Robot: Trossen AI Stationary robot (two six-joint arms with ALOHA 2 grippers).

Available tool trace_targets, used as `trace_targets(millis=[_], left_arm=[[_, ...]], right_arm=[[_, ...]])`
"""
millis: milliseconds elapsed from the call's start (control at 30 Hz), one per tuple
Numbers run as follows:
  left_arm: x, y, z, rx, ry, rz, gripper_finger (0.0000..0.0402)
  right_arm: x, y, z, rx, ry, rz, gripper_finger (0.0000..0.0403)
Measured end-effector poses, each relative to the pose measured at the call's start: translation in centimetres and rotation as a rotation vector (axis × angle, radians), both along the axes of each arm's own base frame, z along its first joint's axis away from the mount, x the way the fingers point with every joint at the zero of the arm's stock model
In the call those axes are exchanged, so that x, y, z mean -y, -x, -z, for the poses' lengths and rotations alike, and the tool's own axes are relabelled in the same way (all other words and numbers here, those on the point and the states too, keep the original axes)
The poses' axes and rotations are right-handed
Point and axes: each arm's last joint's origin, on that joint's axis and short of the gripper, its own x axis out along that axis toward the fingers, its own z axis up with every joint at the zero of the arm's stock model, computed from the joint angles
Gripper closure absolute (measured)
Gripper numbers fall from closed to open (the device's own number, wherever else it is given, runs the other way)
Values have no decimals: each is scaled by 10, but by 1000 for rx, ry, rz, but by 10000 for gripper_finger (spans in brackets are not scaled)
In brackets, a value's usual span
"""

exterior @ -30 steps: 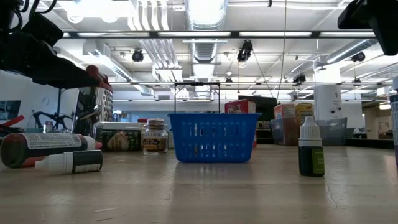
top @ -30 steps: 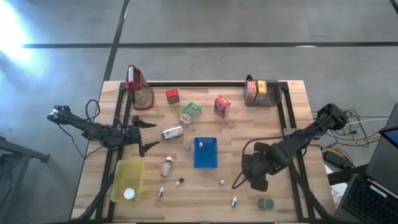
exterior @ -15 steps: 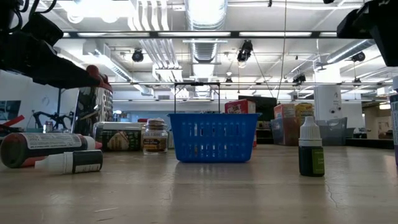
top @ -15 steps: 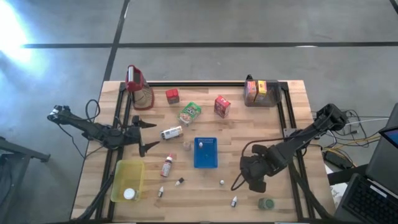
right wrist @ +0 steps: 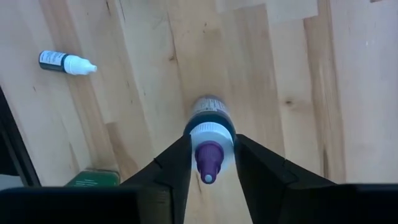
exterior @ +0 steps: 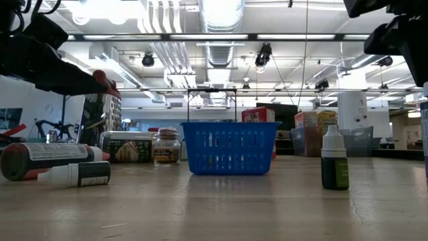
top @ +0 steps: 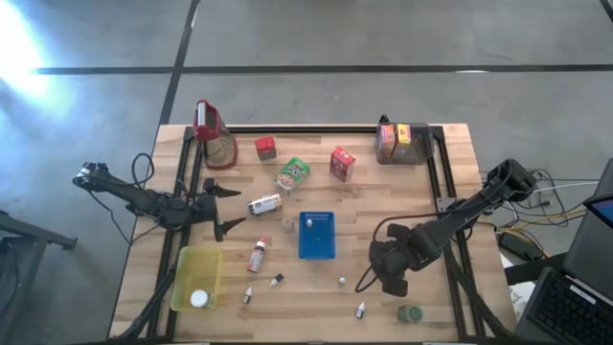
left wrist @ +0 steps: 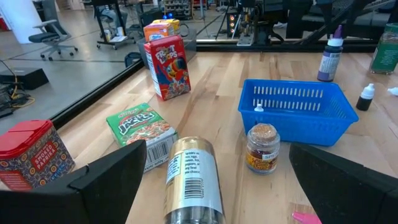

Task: Pick & Place Kitchen Items
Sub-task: Put the large purple food coloring bottle into the blue bin

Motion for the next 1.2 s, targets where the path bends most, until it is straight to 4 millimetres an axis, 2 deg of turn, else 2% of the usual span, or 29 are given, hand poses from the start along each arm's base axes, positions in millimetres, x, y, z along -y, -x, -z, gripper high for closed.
trace_targets(millis=[333, 567, 867, 1200], left_arm=[[0, 0, 0, 0, 0, 0, 2], [0, 0, 0, 0, 0, 0, 2], [0, 0, 0, 0, 0, 0, 2], [0, 0, 0, 0, 0, 0, 2]], right_arm=[[2, 3, -3, 4, -6, 7, 224], [2, 3, -4, 5, -9, 4, 204], [5, 7, 5, -22, -1, 42, 223], [2, 4, 5, 18, -28, 42, 253]])
